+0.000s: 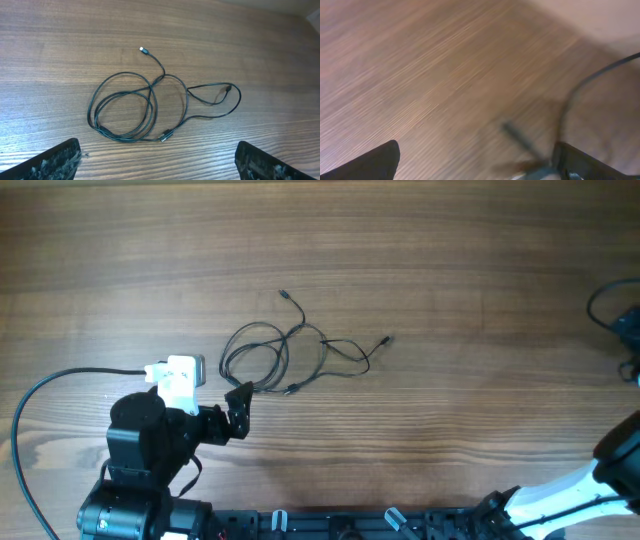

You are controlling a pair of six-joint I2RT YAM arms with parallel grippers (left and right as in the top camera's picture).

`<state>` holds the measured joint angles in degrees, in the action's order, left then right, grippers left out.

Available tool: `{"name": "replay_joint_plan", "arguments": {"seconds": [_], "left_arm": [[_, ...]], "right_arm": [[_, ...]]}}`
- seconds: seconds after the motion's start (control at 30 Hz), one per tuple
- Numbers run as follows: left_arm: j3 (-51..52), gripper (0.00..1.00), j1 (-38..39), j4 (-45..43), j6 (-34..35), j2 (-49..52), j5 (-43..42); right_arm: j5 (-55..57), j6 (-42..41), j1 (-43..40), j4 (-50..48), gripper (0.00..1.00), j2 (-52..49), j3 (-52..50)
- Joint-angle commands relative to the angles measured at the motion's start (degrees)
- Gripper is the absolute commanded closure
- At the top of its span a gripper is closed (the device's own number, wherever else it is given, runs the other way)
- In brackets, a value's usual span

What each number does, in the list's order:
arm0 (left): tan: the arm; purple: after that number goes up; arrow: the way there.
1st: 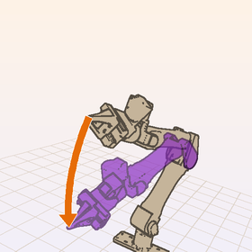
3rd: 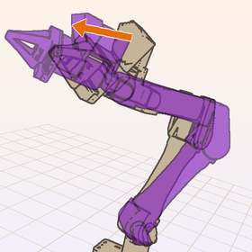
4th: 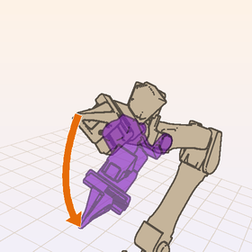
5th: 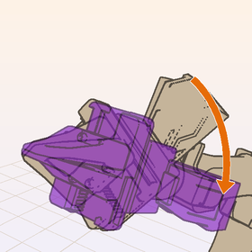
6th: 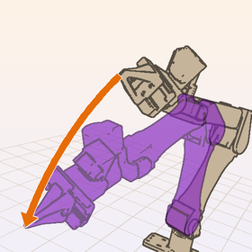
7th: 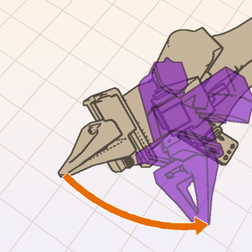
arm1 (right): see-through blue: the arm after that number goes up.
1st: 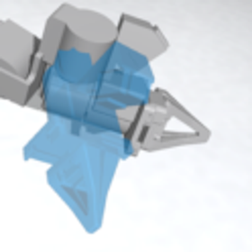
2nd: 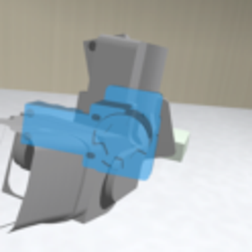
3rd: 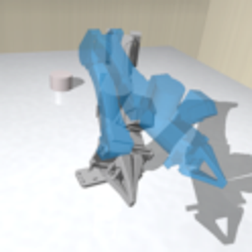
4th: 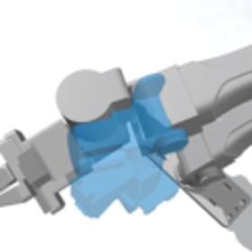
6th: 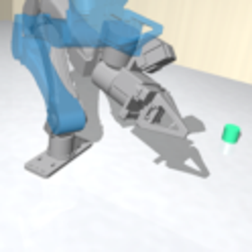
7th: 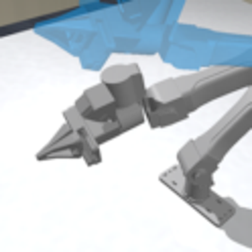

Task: Untangle cables

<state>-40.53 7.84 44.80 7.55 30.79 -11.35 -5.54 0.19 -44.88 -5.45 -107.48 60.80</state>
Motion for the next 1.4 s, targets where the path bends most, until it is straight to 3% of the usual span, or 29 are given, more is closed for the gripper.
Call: {"name": "replay_joint_plan", "arguments": {"seconds": [0.0,0.17,0.37,0.53,0.6,0.67,0.77,0.93,1.17,1.3,1.37], "left_arm": [[0.02,0.0,0.11,-0.13,-1.16,-0.31,0.57],[0.02,0.0,0.11,-0.13,-1.16,-0.31,0.57],[0.02,0.0,0.11,-0.13,-1.16,-0.31,0.57],[0.02,0.0,0.11,-0.13,-1.16,-0.31,0.57],[0.02,0.0,0.11,-0.13,-1.14,-0.31,0.57],[0.02,0.0,0.11,-0.13,-1.16,-0.31,0.57],[0.02,0.0,0.11,-0.13,-1.14,-0.31,0.55],[0.02,0.0,0.11,-0.13,-1.14,-0.31,0.55],[0.02,0.0,0.11,-0.13,-1.16,-0.31,0.57],[0.02,0.0,0.11,-0.13,-1.16,-0.31,0.55],[0.02,0.0,0.11,-0.13,-1.16,-0.31,0.55]], "right_arm": [[-2.05,-0.79,3.48,1.51,0.0,-0.92,0.26],[-3.52,-1.97,7.8,5.6,0.0,-0.04,0.26],[-3.5,-23.26,8.35,6.86,0.0,5.7,0.26],[-1.84,-26.8,8.15,8.74,0.0,14.73,0.26],[1.31,-35.36,8.04,10.97,0.0,17.9,0.26],[1.14,-50.82,7.26,15.47,0.0,20.35,0.26],[-8.2,-64.48,5.81,22.18,0.0,20.63,0.26],[-13.16,-57.16,6.14,28.24,0.0,20.33,-0.39],[-34.03,-62.51,6.82,31.08,0.0,20.26,-2.16],[-41.2,-65.09,7.19,34.88,0.0,20.26,-2.16],[-40.81,-61.48,7.91,33.92,0.0,20.26,-2.16]]}}
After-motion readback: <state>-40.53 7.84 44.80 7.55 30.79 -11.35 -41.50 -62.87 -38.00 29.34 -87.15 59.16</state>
